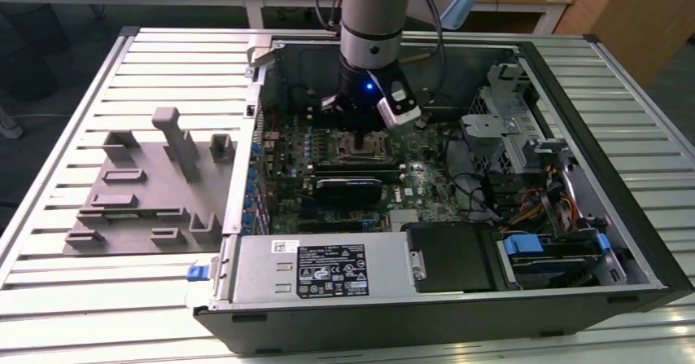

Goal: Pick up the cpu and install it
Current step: 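Close the cpu cover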

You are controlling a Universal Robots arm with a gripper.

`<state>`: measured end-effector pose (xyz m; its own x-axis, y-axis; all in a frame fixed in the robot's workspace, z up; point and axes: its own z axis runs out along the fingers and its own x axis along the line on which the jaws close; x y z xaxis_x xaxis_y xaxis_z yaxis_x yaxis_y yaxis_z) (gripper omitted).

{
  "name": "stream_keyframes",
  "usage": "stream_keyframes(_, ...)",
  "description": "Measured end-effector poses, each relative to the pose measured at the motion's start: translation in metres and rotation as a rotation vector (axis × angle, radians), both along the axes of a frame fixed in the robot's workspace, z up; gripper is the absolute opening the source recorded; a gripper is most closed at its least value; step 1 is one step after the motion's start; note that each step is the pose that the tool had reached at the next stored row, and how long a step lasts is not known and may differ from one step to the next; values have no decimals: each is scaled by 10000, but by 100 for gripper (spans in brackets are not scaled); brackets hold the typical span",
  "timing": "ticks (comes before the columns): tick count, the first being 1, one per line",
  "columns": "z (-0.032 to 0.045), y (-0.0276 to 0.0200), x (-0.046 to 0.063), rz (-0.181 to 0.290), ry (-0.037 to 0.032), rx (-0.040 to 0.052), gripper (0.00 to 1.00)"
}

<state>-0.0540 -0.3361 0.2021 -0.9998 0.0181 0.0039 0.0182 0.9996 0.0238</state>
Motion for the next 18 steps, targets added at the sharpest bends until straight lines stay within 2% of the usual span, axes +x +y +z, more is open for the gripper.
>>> stream_keyframes(7,-3,1,-176,57,-3,2,11)
stream_keyframes(14,-6,0,-207,63,-1,-2,11)
stream_keyframes(18,-6,3,-206,65,-1,-71,11)
